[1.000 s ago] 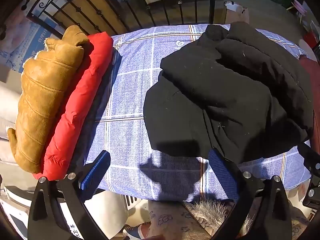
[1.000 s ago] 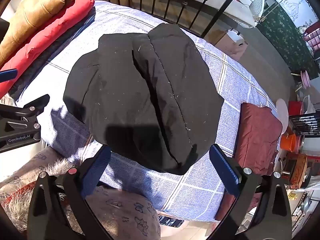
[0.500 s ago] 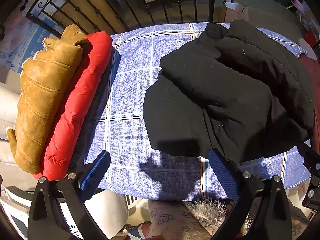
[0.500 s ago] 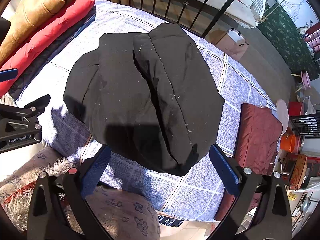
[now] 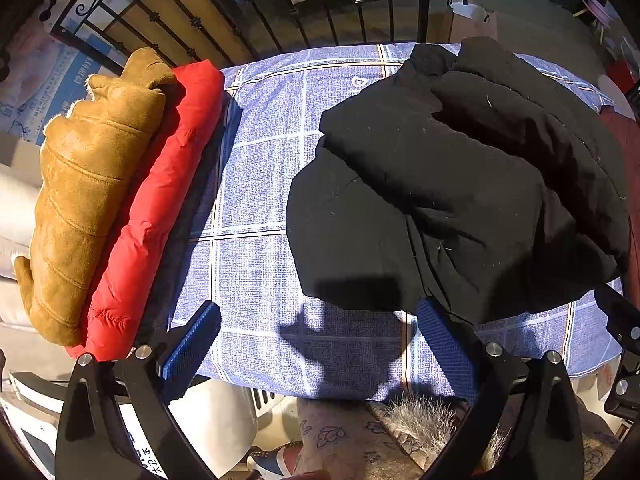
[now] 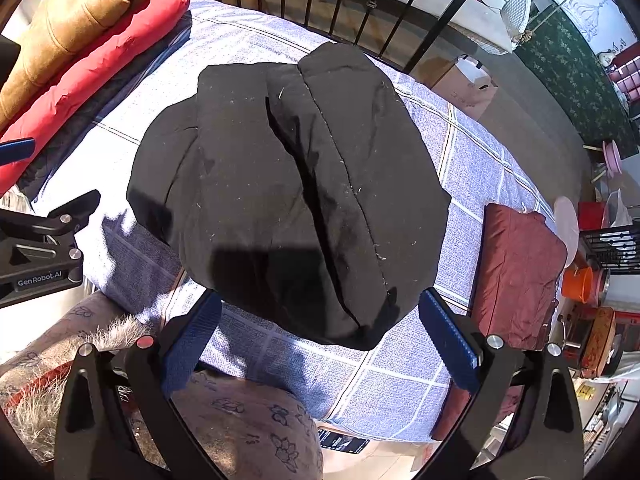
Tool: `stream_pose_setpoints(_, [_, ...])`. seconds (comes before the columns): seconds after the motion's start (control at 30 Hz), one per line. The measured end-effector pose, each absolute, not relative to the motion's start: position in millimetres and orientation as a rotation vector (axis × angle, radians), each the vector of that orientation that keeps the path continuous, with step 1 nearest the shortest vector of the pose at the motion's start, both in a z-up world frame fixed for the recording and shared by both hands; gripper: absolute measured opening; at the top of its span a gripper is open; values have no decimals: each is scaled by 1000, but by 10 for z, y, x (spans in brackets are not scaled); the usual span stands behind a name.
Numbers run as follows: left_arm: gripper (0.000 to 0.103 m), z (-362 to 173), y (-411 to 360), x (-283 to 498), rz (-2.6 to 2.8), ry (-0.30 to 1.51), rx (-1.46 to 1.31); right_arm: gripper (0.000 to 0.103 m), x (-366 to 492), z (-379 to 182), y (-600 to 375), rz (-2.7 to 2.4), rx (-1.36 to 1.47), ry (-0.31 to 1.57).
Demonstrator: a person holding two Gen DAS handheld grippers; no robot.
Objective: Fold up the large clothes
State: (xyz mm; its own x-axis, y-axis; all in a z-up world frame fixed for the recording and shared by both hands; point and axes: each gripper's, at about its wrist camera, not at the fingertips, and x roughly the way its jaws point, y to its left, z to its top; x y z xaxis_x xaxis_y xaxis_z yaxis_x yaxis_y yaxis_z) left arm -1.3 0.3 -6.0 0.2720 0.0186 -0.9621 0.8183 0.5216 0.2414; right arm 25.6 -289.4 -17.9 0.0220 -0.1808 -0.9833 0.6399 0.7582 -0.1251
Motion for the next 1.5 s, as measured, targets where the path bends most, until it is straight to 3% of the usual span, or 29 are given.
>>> stream_pose_setpoints(1.5, [97,-126,1,-26,-646,1198,892,97,289,-248,-2869,-660,409,1422])
